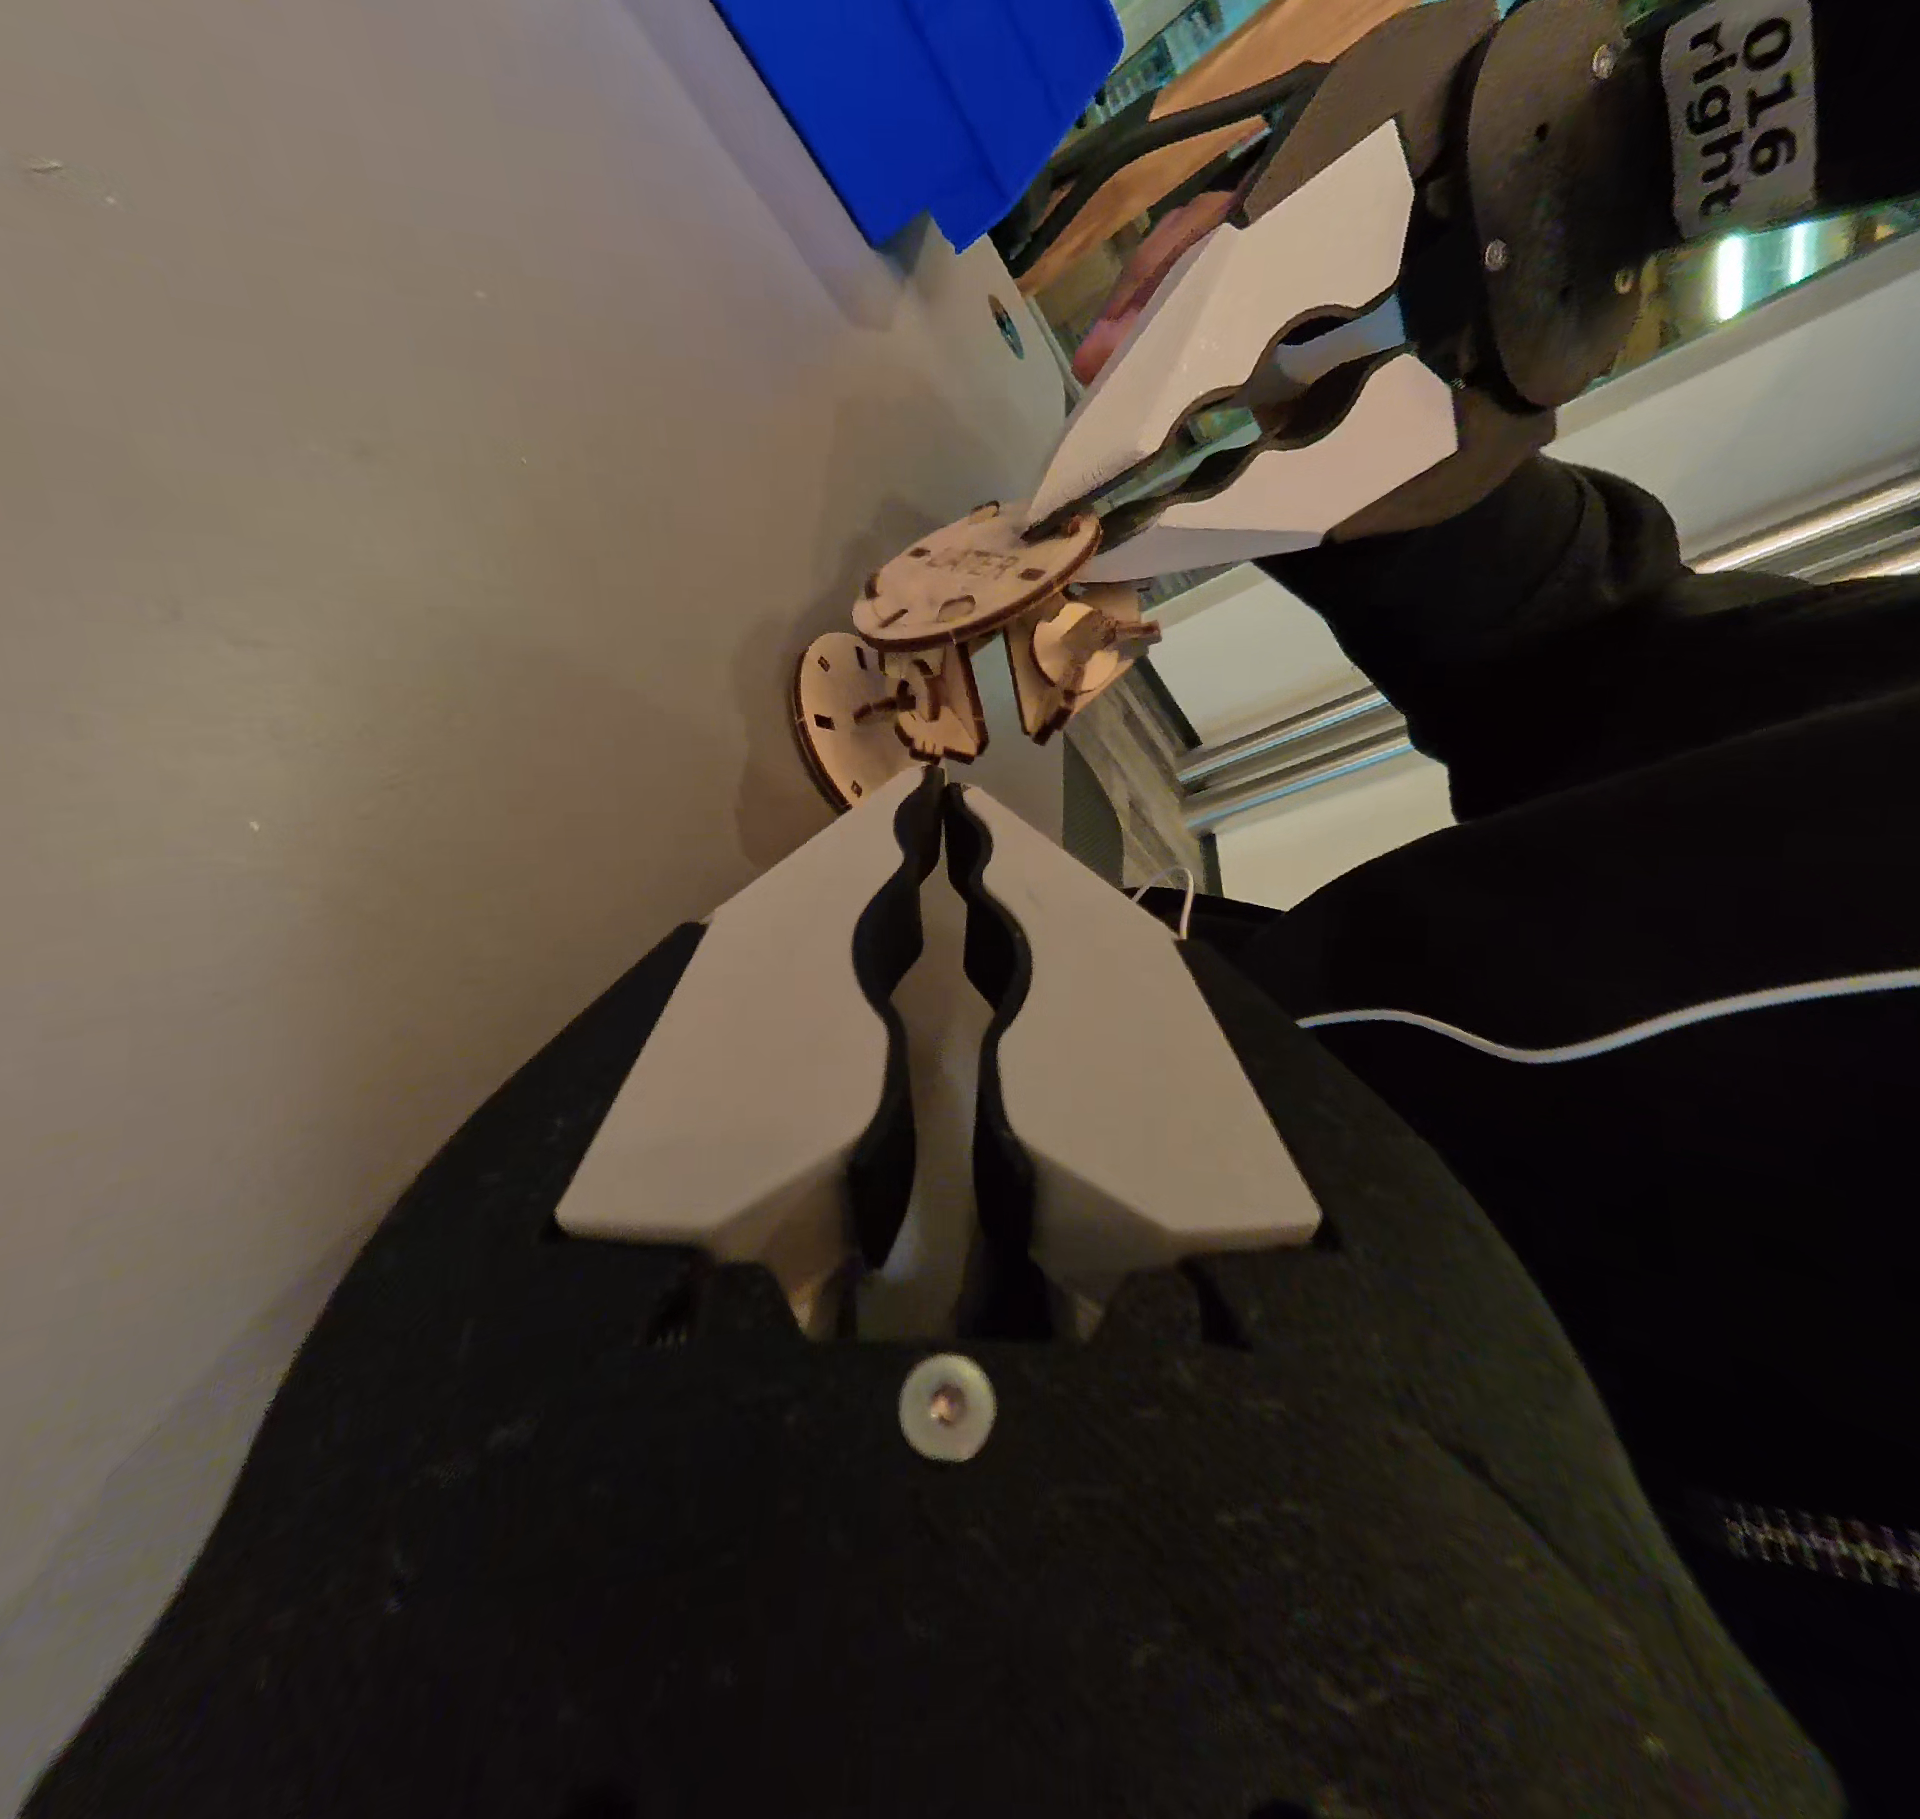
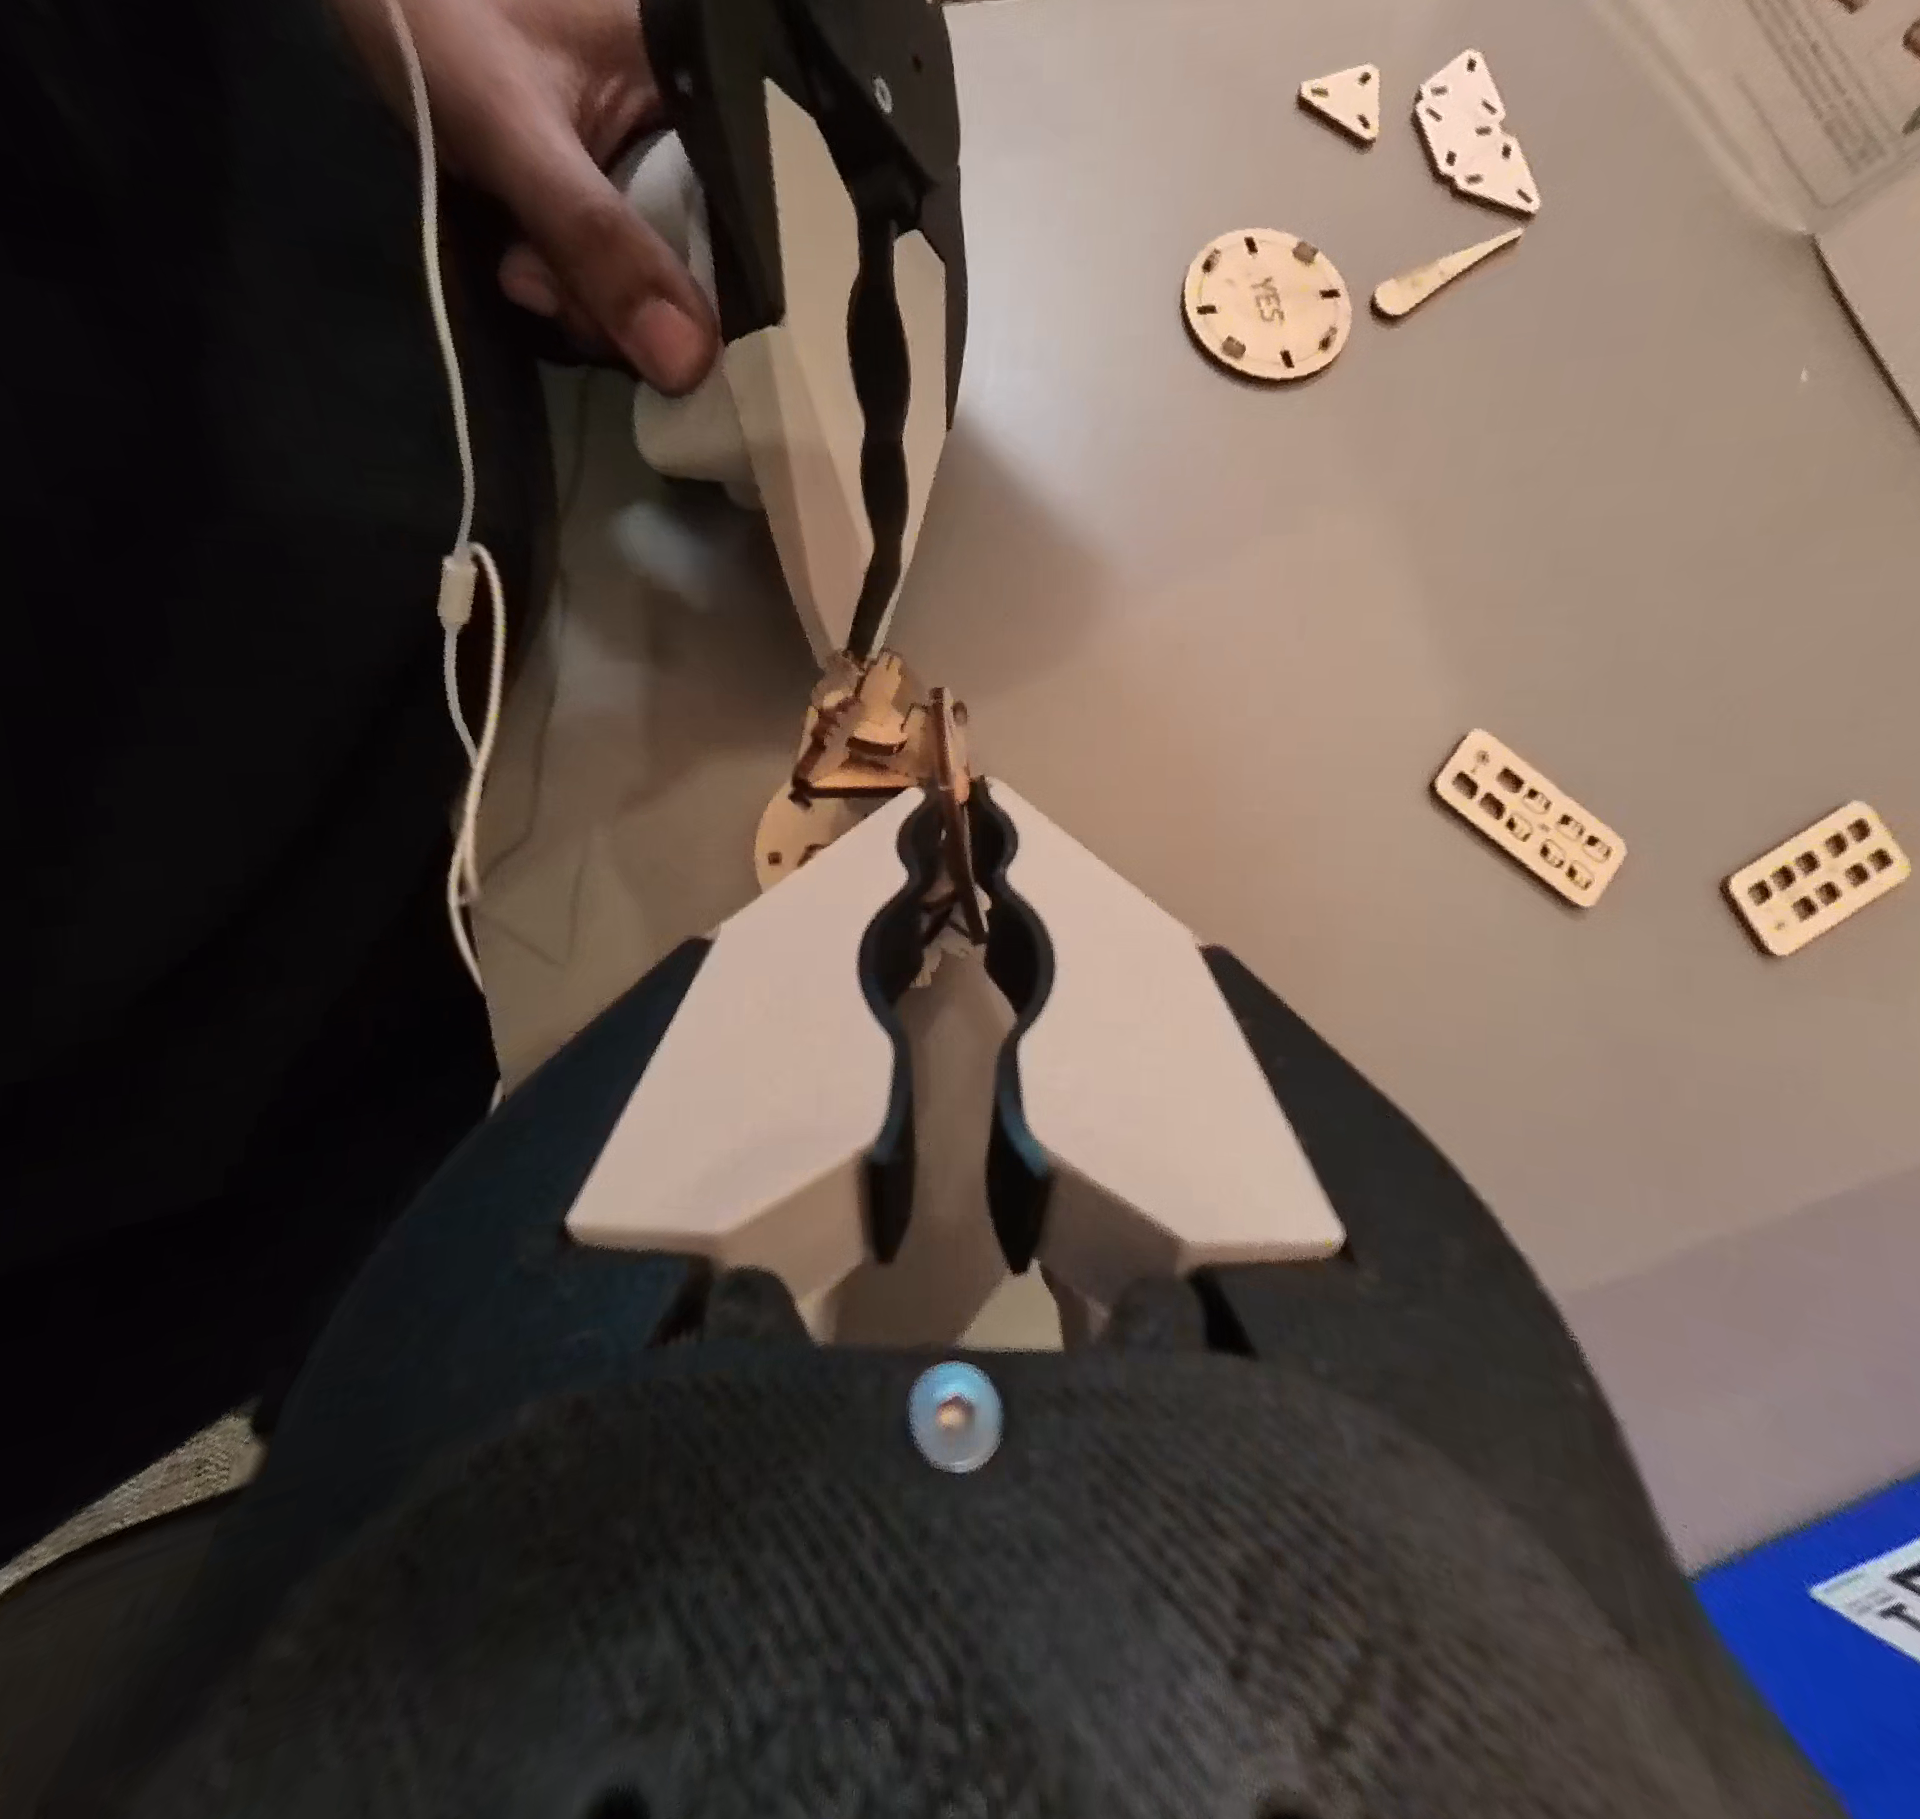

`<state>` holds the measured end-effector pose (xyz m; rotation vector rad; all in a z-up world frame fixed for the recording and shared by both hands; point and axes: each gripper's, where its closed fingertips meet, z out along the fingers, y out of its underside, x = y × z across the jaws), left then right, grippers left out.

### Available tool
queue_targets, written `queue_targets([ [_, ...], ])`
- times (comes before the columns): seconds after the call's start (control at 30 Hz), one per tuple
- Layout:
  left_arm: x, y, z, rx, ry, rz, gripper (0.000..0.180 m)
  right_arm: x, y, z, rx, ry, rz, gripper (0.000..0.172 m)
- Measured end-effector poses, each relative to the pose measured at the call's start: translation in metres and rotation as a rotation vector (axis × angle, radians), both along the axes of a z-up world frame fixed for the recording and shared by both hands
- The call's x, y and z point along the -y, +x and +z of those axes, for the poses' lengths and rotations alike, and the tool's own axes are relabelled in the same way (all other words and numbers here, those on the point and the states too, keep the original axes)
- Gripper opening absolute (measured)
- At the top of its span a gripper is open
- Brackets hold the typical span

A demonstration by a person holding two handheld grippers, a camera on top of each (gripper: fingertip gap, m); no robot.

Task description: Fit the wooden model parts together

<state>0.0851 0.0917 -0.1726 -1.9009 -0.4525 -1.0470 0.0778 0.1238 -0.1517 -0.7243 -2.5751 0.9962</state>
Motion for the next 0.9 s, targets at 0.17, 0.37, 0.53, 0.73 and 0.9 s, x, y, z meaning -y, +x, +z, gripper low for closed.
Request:
queue_targets([
  [0.17,0.000,-0.001,-0.001,-0.004,-0.007,0.009,0.000,0.000,0.003,0.007,-0.013,-0.055,0.006,0.003],
  [0.37,-0.001,0.001,-0.005,-0.057,-0.026,0.004,0.000,-0.020,0.002,0.019,-0.012,-0.146,-0.151,0.003],
  [0.53,-0.001,0.010,-0.007,-0.122,-0.028,-0.034,0.003,-0.034,0.007,0.019,0.011,-0.205,-0.301,0.003],
  [0.73,-0.008,0.012,-0.006,-0.266,-0.019,-0.029,0.039,-0.041,0.016,0.014,0.011,-0.259,-0.406,0.003],
  [0.9,-0.026,0.015,-0.002,-0.449,0.000,0.029,0.072,-0.044,0.021,0.023,0.061,-0.486,-0.503,0.003],
])
